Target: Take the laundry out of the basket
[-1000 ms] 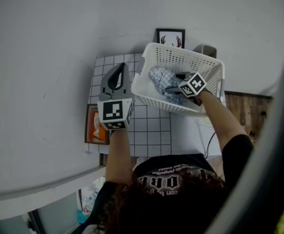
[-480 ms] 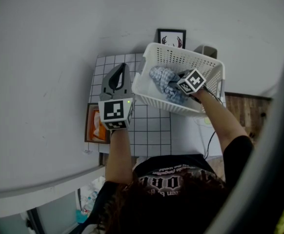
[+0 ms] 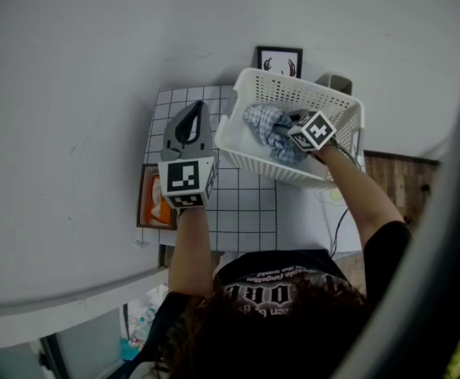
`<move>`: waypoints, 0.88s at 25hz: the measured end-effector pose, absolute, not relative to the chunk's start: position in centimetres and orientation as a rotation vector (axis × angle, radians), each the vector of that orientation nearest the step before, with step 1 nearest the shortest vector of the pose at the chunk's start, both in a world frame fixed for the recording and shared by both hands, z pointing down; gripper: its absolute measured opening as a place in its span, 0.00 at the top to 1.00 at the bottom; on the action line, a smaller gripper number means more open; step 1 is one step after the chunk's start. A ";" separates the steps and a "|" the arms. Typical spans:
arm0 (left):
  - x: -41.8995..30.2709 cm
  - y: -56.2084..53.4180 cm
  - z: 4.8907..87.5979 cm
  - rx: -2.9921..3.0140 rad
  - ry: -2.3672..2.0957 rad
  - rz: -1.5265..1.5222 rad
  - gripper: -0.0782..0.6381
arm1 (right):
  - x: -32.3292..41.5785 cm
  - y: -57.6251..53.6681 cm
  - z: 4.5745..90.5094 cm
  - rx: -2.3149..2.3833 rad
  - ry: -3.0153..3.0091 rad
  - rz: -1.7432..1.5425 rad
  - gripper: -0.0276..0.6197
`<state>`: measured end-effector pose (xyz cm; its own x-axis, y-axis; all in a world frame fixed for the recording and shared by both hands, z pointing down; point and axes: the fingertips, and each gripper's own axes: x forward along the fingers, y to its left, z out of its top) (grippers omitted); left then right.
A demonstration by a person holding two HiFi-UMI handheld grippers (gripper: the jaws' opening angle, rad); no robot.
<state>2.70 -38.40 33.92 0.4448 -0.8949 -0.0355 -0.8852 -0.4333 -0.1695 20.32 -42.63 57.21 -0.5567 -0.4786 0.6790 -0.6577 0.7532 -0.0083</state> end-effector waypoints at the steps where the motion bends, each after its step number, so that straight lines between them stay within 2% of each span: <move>1: 2.6 -38.4 34.0 -2.528 1.573 -0.093 0.89 | 20.3 -42.7 56.8 0.857 -2.279 0.336 0.80; 22: 2.0 -37.4 33.4 -2.536 1.549 -0.074 0.89 | 19.4 -42.8 47.2 0.997 -2.461 0.234 0.81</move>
